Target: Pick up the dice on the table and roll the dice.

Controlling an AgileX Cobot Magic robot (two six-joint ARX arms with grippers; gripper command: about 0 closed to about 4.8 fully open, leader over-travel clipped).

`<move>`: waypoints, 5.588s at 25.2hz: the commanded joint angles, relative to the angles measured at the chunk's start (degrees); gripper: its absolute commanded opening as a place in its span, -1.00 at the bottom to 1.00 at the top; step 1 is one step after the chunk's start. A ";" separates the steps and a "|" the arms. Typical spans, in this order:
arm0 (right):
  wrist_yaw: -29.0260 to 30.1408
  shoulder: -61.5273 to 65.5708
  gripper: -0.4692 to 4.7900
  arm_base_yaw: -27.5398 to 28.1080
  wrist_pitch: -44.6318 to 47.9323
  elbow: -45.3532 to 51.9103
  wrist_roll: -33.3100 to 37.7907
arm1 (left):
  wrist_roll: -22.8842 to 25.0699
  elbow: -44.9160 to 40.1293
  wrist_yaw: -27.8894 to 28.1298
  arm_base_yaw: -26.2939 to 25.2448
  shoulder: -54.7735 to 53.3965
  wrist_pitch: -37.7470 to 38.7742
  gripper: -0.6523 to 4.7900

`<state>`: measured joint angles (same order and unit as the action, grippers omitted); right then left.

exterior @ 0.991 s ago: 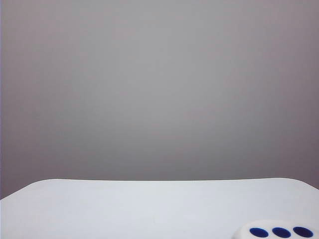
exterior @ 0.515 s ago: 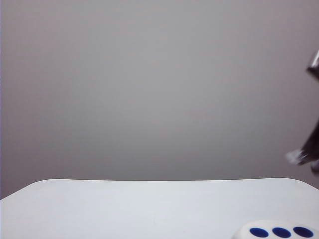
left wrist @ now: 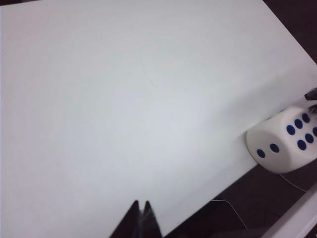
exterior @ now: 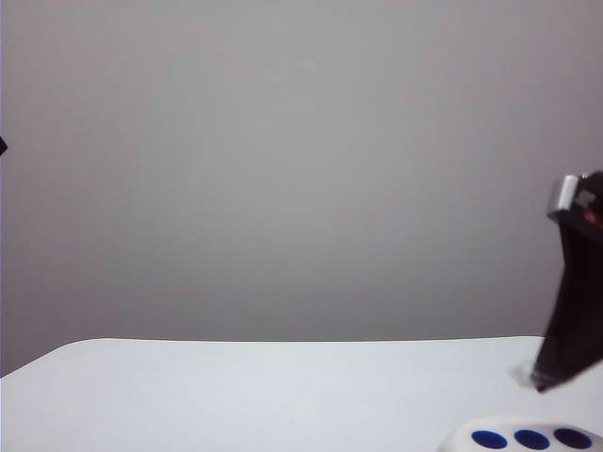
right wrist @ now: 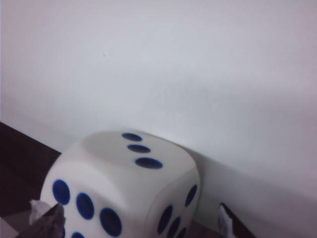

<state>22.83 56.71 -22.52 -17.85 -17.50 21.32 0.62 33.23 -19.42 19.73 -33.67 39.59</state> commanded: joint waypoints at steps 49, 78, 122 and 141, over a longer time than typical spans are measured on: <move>0.02 9.16 1.00 -3.41 35.41 -29.18 -23.34 | 1.90 0.17 -7.19 1.07 0.09 -16.31 -0.55; 9.51 7.37 -0.71 -3.43 -0.28 -29.16 -24.26 | 6.73 5.68 25.79 1.05 0.13 3.78 -0.58; -15.61 -52.28 -0.85 8.79 20.15 1.60 -13.29 | -1.20 -12.90 17.81 -4.98 19.26 -32.92 -0.59; -26.03 -56.72 -0.85 9.03 18.08 15.26 -9.07 | -7.69 -26.67 18.97 -8.50 33.62 -33.77 -0.78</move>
<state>-2.72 0.03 -13.54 -1.08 -2.37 11.99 -7.18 7.07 0.12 11.20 -0.05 7.49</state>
